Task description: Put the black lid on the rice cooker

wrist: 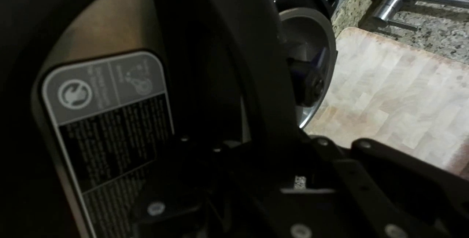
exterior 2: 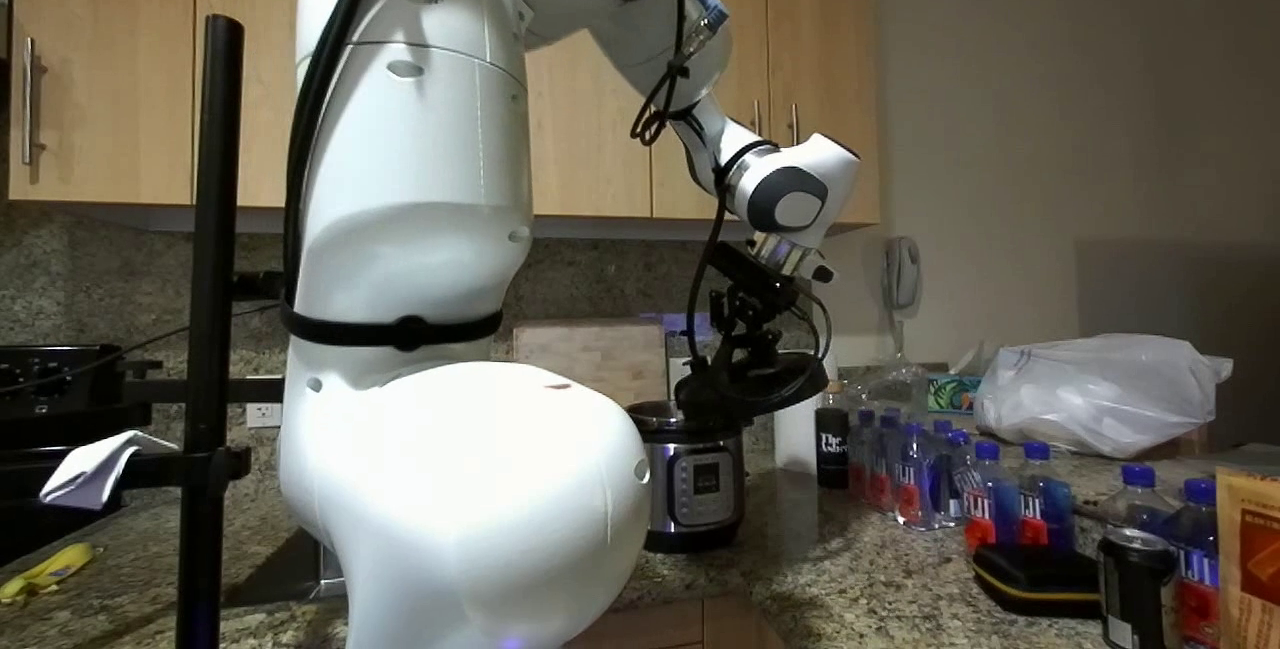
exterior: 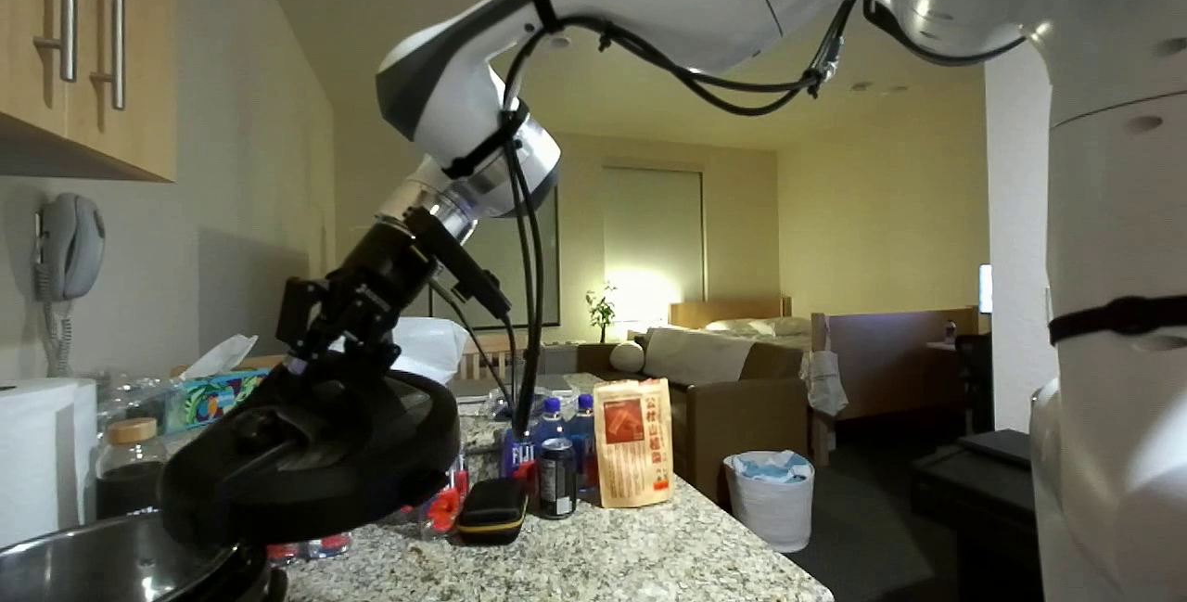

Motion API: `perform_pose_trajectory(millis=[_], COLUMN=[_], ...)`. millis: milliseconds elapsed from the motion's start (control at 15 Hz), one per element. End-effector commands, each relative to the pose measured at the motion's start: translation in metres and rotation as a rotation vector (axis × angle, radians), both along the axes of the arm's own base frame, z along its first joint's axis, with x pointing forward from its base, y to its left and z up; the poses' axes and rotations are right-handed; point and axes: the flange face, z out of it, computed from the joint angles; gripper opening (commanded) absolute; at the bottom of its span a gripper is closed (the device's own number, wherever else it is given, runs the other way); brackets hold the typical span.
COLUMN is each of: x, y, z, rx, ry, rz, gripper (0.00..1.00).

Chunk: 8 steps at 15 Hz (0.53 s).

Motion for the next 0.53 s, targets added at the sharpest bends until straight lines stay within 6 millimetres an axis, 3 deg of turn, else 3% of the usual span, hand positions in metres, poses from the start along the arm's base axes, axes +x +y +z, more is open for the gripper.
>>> perform_pose_trajectory(millis=[0, 200, 467], x=[0.006, 0.009, 0.015], y=[0.024, 0.054, 0.098], z=[0.038, 0.044, 0.032], rx=[0.016, 0.036, 0.049], ry=[-0.045, -0.037, -0.002], rz=[0.069, 0.133, 0.221], gripper=[0.0, 0.0, 0.0])
